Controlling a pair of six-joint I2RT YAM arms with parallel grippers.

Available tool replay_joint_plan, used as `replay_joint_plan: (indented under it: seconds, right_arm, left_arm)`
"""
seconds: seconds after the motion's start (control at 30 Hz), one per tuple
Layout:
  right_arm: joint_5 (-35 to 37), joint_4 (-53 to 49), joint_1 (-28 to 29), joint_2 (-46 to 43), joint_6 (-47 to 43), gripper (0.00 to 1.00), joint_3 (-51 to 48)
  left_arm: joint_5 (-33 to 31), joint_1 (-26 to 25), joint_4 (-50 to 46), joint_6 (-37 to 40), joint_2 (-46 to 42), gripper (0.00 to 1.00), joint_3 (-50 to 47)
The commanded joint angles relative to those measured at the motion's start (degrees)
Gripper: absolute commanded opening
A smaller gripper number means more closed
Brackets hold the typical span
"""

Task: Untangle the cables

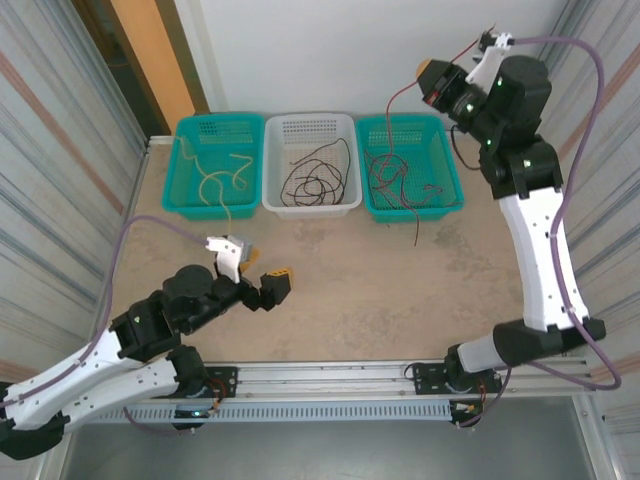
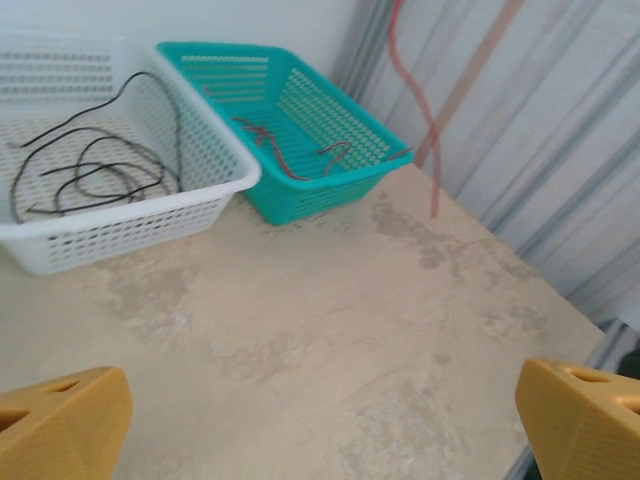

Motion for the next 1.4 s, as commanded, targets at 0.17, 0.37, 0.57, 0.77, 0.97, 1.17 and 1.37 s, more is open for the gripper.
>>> replay_joint_plan:
  seconds: [0.17, 0.37, 0.57, 0.77, 0.97, 1.17, 1.37]
  right_arm:
    - [-4.77, -1.28, -7.73, 15.95, -2.98, 0.00, 13.97]
    - [-5.37, -2.72, -10.85, 24.69, -2.83, 0.00, 19.98]
    - [-5.78, -3.70, -11.80, 27.97, -4.24, 0.00, 16.25]
    - [-3.75, -2.80, -11.88, 27.59, -5.95, 0.02, 7.37]
    - [-3.64, -6.22, -11.88, 28.41, -7.26, 0.40, 5.67]
    - [-3.81, -10.89, -11.79, 27.39, -8.31, 0.77, 6.03]
    - [2.89, -14.84, -9.09, 17.45, -12.54, 0.77, -0.67]
  left_arm:
    - [3.55, 9.01, -0.91, -4.99, 3.83, 0.97, -2.30]
    - [7.95, 14.57, 1.00, -5.53, 7.24, 0.96, -2.20]
    - [8.63, 15.61, 0.42, -5.39, 9.29, 0.95, -1.01]
    - [8.55, 15.60, -1.02, -5.02, 9.44, 0.95, 0.47]
    - [8.34, 15.61, -1.61, -5.50, 8.68, 0.94, 0.74]
    - [7.46, 15.66, -4.73, -6.41, 6.45, 0.94, 0.75]
    - [6.15, 15.70, -6.09, -6.82, 5.67, 0.97, 1.32]
